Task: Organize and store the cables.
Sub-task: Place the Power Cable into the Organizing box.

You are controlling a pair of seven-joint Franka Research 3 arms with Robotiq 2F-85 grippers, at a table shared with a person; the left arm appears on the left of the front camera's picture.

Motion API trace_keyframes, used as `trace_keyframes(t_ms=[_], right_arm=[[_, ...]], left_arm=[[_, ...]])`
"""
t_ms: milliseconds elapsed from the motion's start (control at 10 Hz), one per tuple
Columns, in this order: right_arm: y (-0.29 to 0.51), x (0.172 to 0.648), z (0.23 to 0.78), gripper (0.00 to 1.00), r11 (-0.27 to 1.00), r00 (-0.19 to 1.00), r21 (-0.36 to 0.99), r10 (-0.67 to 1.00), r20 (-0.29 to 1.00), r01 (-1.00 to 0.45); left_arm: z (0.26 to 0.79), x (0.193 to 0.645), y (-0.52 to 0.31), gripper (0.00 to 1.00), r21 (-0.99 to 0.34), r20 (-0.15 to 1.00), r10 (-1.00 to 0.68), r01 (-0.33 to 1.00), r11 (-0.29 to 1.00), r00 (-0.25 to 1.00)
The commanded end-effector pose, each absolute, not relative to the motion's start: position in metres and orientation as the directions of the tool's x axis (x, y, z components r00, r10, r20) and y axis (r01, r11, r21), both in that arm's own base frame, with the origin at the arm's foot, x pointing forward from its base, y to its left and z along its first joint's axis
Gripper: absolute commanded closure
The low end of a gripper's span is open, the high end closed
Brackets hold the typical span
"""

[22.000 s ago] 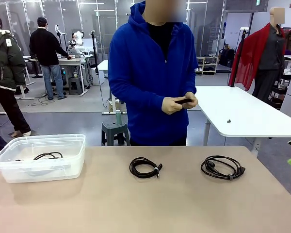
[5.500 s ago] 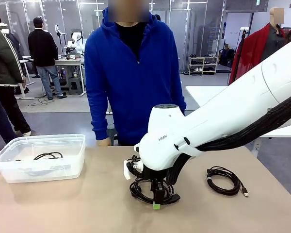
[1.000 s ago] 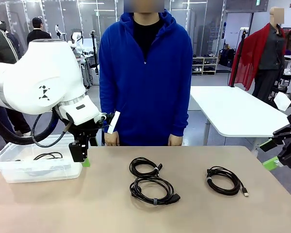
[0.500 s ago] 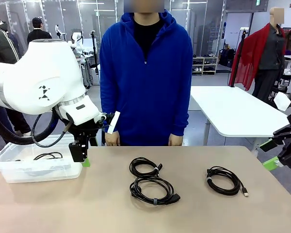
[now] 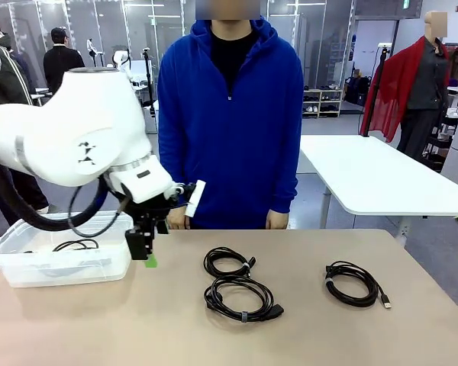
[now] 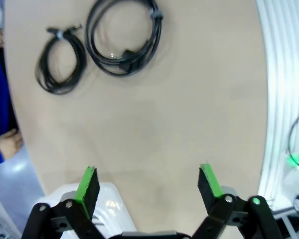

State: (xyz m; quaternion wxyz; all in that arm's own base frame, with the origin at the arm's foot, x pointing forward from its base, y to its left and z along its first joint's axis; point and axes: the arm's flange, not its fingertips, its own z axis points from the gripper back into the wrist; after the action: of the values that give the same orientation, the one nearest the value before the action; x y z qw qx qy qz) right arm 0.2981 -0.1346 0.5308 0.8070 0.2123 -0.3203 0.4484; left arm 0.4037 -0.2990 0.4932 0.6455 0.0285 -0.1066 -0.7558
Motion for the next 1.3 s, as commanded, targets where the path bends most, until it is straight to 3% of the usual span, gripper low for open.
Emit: trace_keyframes(t_ms=[0, 300, 600, 900, 1200], right_arm=[[-0.163, 0.294, 0.532, 0.00, 0.529, 0.393, 0.068, 0.533, 0.750, -0.846], [-0.200, 0.280, 0.533, 0.00, 0.570, 0.391, 0.072, 0.461, 0.796, -0.818], [-0.214, 0.274, 0.529, 0.00, 0.592, 0.390, 0.076, 0.423, 0.818, -0.802], [-0.213, 0.275, 0.527, 0.00, 0.600, 0.389, 0.099, 0.376, 0.841, -0.794], [-0.214, 0.270, 0.530, 0.00, 0.610, 0.406, 0.085, 0.410, 0.817, -0.788]], left_arm=[[0.501, 0.421, -0.332, 0.00, 0.180, 0.084, -0.982, 0.972, -0.152, -0.169], [0.499, 0.429, -0.363, 0.00, 0.149, 0.062, -0.977, 0.970, -0.194, -0.205], [0.496, 0.434, -0.396, 0.00, 0.046, 0.160, -0.972, 0.985, -0.165, -0.170], [0.475, 0.419, -0.412, 0.00, 0.091, 0.192, -0.978, 0.994, -0.063, -0.079], [0.442, 0.403, -0.425, 0.00, 0.066, 0.159, -0.984, 0.995, -0.069, -0.078]])
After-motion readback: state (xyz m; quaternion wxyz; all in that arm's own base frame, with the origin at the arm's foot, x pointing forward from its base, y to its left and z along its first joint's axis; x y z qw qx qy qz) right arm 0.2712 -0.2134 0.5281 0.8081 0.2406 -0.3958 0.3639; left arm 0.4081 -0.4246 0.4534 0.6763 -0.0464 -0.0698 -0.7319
